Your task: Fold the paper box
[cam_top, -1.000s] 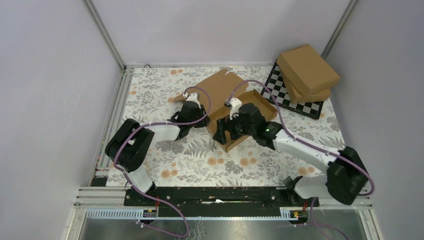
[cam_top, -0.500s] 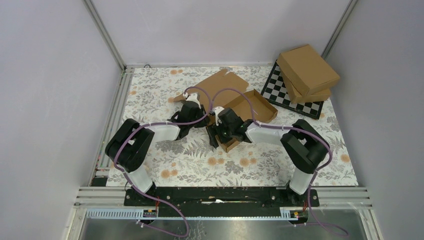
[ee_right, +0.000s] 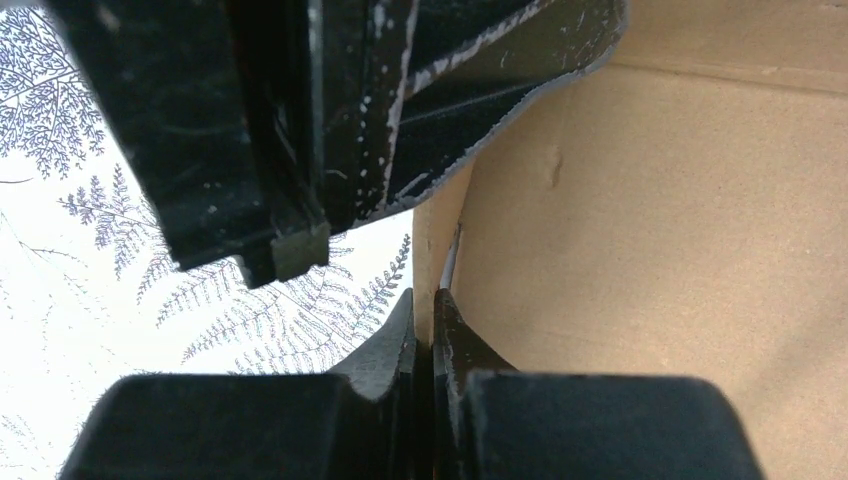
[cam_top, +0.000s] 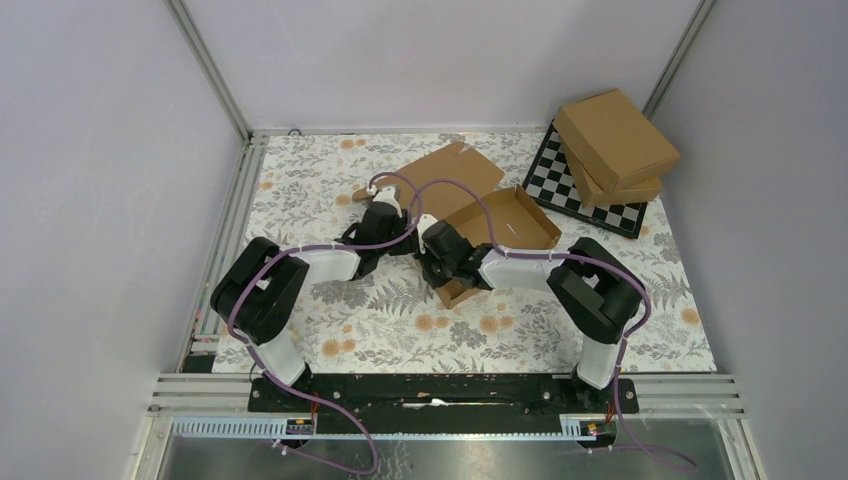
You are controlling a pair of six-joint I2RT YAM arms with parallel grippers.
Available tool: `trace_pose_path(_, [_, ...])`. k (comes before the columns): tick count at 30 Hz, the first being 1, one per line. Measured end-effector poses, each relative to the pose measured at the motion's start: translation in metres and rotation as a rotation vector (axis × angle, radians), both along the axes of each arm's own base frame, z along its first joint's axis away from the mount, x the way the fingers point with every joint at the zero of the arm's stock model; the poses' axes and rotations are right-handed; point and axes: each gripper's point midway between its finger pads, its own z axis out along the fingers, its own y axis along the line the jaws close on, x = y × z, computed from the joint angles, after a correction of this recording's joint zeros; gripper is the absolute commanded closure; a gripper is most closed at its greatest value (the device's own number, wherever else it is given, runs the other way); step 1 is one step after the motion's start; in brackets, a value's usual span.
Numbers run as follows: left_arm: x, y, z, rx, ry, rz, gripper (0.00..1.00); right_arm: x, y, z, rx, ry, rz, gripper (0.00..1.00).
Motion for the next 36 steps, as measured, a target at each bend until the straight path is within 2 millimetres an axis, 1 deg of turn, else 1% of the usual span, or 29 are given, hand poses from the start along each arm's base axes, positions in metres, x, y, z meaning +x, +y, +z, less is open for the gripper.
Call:
trace_pose_path(2, [0.0, 0.0, 0.0, 0.0, 0.0, 0.0, 0.64, 0.0, 0.0, 0.0, 0.005, -0.001, -0.004, 0.99])
trace_pose_path(4, [0.0, 0.001, 0.0, 0.0, -0.001, 0.0, 0.51, 0.0, 0.001, -0.001, 0.014, 0.001, -0.009, 0.81])
trace_pose_path(5, [-0.002, 0.002, 0.001, -0.005, 0.001, -0.001, 0.46, 0.0, 0.001, -0.001, 0.022, 0.005, -0.018, 0.72])
trace_pose_path(7, [-0.007, 0.002, 0.004, -0.006, 0.001, -0.012, 0.35, 0.001, 0.003, 0.0, 0.041, 0.014, -0.027, 0.59])
trace_pose_path(8, [-0.01, 0.003, 0.005, -0.006, 0.005, -0.02, 0.32, 0.001, 0.004, 0.0, 0.051, 0.017, -0.029, 0.54])
trace_pose_path(10, [-0.014, 0.012, 0.005, 0.008, 0.01, -0.003, 0.29, -0.001, 0.005, 0.0, 0.065, 0.026, -0.026, 0.51])
trace_pose_path(14, [-0.021, 0.028, 0.009, 0.04, 0.026, 0.027, 0.21, -0.004, 0.009, 0.003, 0.092, 0.033, -0.013, 0.48])
trace_pose_path(16, [-0.023, 0.034, 0.016, 0.05, 0.02, 0.042, 0.2, -0.003, 0.013, 0.008, 0.113, 0.029, -0.007, 0.45])
trace_pose_path(19, [-0.025, 0.043, 0.028, 0.061, 0.005, 0.067, 0.17, -0.002, 0.016, 0.017, 0.136, 0.018, -0.004, 0.43])
trace_pose_path(21, [-0.026, 0.049, 0.038, 0.063, -0.013, 0.088, 0.15, -0.002, 0.016, 0.021, 0.143, 0.012, -0.003, 0.39])
trace_pose_path(24, [-0.033, 0.057, 0.053, 0.042, -0.042, 0.104, 0.13, 0.001, 0.014, 0.029, 0.145, -0.007, -0.014, 0.37])
trace_pose_path(26, [-0.04, 0.06, 0.064, 0.016, -0.06, 0.108, 0.13, 0.004, 0.01, 0.03, 0.136, -0.016, -0.029, 0.36])
trace_pose_path(28, [-0.047, 0.06, 0.074, -0.025, -0.074, 0.111, 0.19, 0.007, 0.003, 0.032, 0.125, -0.018, -0.048, 0.33])
trace_pose_path(30, [-0.054, 0.059, 0.077, -0.068, -0.063, 0.118, 0.24, 0.014, -0.005, 0.039, 0.126, -0.026, -0.076, 0.3])
trace_pose_path(33, [-0.064, 0.051, 0.076, -0.135, -0.017, 0.121, 0.24, 0.026, -0.02, 0.056, 0.151, -0.044, -0.128, 0.28])
trace_pose_path(36, [-0.081, 0.03, 0.074, -0.184, 0.037, 0.098, 0.22, 0.036, -0.043, 0.078, 0.184, -0.072, -0.202, 0.28])
